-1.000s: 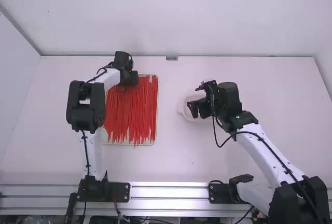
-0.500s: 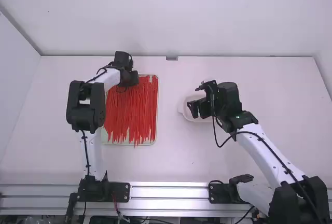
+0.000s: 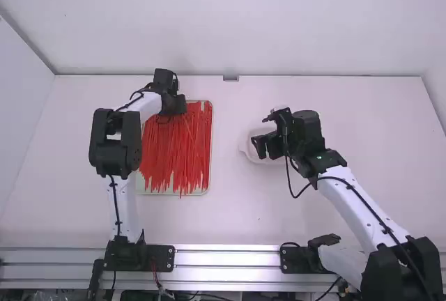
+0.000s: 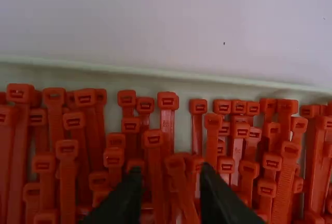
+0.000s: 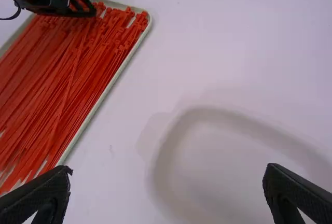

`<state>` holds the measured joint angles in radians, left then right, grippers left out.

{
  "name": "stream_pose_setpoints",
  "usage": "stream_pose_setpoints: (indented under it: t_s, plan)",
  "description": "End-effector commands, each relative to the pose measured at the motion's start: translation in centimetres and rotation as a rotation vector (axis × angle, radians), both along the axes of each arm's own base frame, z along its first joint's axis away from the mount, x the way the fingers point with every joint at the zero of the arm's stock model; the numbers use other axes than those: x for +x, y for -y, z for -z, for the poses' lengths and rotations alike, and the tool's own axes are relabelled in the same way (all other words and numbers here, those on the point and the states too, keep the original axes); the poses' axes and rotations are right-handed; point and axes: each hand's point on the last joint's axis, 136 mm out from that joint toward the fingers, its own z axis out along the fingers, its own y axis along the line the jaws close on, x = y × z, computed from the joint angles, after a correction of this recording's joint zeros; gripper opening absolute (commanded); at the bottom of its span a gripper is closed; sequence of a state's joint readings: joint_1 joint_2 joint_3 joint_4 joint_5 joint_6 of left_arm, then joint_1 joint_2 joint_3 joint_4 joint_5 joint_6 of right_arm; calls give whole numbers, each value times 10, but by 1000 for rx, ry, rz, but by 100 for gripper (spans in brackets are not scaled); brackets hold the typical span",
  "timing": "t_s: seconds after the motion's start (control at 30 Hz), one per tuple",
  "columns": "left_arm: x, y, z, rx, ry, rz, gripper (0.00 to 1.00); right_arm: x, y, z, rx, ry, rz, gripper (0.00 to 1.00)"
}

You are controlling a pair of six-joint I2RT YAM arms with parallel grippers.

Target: Fasten the cable tie

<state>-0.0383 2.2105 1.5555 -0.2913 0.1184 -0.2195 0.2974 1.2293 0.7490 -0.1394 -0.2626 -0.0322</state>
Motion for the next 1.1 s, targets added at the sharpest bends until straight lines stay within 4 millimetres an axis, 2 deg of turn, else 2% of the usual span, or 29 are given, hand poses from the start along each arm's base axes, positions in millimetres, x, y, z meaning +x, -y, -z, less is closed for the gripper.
stream_pose_setpoints:
  t_s: [0.0,0.1,0.5,1.07]
  plan:
    - [-4,0,6,4,-19,-2,36,6,-5,-13,12,22,-9,99]
    - [-4,0,6,4,-16,-2,37,6,-5,-13,13,22,-9,99]
    - [-1,1,5,-16,-11,-32,26,5,-5,-12,12,20,-9,99]
    - [-1,7,4,-45,-8,-30,24,5,-5,-12,12,20,-9,99]
